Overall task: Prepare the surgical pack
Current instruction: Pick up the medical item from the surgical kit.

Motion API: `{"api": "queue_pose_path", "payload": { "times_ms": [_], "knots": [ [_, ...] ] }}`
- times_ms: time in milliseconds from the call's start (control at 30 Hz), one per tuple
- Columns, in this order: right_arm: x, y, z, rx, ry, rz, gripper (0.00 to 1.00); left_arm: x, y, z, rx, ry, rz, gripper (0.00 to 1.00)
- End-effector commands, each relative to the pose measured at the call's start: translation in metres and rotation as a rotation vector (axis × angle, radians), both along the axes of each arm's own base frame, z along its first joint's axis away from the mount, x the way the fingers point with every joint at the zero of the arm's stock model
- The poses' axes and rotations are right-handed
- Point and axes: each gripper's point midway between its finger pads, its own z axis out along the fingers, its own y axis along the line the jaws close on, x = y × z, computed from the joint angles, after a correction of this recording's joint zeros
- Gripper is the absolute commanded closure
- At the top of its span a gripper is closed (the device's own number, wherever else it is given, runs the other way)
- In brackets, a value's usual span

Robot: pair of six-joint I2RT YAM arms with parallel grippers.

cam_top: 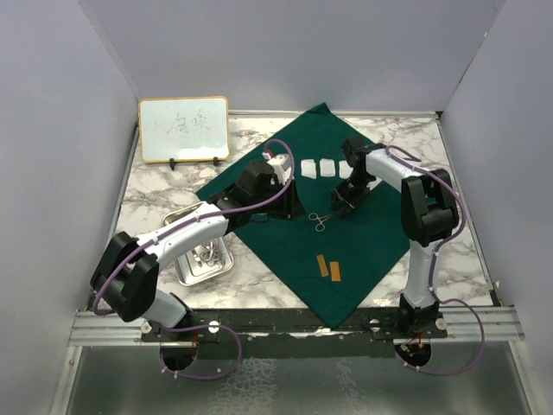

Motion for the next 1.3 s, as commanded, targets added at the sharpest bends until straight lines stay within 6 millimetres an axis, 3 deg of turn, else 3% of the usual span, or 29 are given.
{"api": "queue_pose_path", "payload": {
  "times_ms": [0, 133, 567, 967, 1267],
  "knots": [
    [-0.001, -0.010, -0.009, -0.044, 0.033, -0.063, 0.67, 0.001, 0.008, 0.010, 0.018, -0.047, 0.013, 0.53],
    [-0.005, -0.011, -0.017, -0.039, 0.047, -0.075, 0.70, 0.002, 0.011, 0.014, 0.031, -0.063, 0.023, 0.48],
    [-0.013, -0.013, -0.032, -0.045, 0.103, -0.121, 0.80, 0.005, 0.016, 0.027, 0.027, -0.090, 0.038, 0.47],
    [-0.005, -0.005, -0.023, -0.001, 0.083, -0.133, 0.99, 0.005, 0.017, 0.033, 0.021, -0.095, 0.045, 0.48],
    [0.001, -0.001, -0.005, 0.027, 0.036, -0.113, 0.99, 0.009, 0.020, 0.036, 0.030, -0.107, 0.057, 0.48]
  ]
}}
